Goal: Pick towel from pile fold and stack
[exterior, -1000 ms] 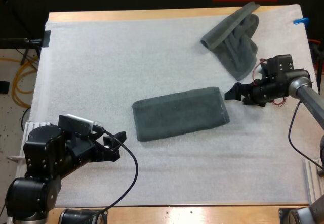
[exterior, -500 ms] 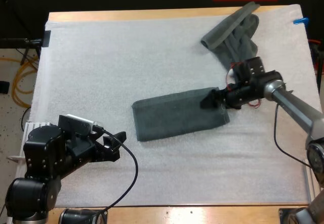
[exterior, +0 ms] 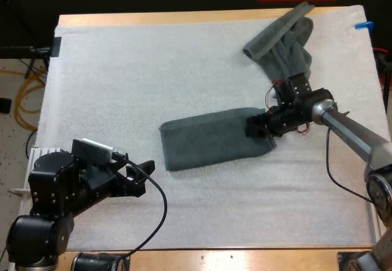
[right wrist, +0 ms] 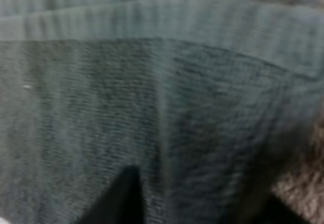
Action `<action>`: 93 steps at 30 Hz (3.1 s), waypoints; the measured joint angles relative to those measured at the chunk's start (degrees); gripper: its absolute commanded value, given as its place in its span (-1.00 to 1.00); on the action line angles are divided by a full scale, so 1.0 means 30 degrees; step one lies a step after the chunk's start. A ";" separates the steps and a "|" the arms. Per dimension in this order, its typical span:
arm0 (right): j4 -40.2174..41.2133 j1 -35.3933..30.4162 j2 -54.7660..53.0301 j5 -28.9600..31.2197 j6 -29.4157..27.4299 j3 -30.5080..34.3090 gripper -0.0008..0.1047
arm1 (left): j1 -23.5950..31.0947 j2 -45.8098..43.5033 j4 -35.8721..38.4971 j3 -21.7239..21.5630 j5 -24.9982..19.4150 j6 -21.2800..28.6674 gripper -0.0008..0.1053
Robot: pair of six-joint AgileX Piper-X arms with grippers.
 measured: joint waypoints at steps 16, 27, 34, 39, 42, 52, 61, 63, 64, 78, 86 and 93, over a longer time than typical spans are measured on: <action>0.2484 0.0227 -0.4077 1.3849 -0.5816 0.0078 -0.97 | 0.0000 0.0000 0.0000 0.0000 0.0397 0.0000 0.26; 0.2851 0.1105 -0.4568 1.5378 -0.5771 0.0078 -0.97 | 0.0000 0.0000 0.0000 0.0000 0.0397 0.0000 0.26; 0.1887 0.3348 -0.4537 1.0347 -0.1763 0.0078 -0.97 | 0.0000 0.0000 0.0000 0.0000 0.0397 0.0000 0.26; 0.0170 0.3839 -0.3868 0.7426 0.1592 0.0078 -0.97 | 0.0000 0.0000 0.0000 0.0000 0.0535 0.0000 0.26; -0.0621 0.3833 -0.3306 0.5812 0.3318 0.0078 -0.97 | 0.0000 0.0000 0.0000 0.0000 0.0802 0.0000 0.26; -0.1228 0.4088 -0.1786 0.3108 0.4709 0.0078 -0.49 | 0.0000 0.0000 0.0000 0.0000 0.0800 0.0000 0.26; -0.1023 0.4121 -0.2263 0.0778 0.2728 -0.0010 0.67 | 0.0000 0.0000 0.0000 0.0000 0.0815 0.0000 0.26; -0.1011 0.4183 -0.2998 0.0865 0.2456 -0.0023 0.67 | 0.0000 0.0000 0.0000 0.0000 0.0815 0.0000 0.26; -0.1011 0.4185 -0.3448 0.1033 0.2408 -0.0023 0.67 | 0.0000 0.0000 0.0000 0.0000 0.0815 0.0000 0.26; -0.0556 0.4185 -0.5125 0.1218 0.2571 -0.0145 0.67 | 0.0000 0.0000 0.0000 0.0788 0.0815 -0.0048 0.26; 0.1724 0.4185 -0.8303 0.3128 0.0501 -0.0145 0.67 | 0.0000 0.0318 -0.0466 0.0830 0.0815 -0.0201 0.38; 0.4204 0.4185 -1.2772 0.5653 -0.1377 -0.0145 0.67 | -0.0024 0.3203 -0.2404 0.0830 0.0883 -0.1183 0.43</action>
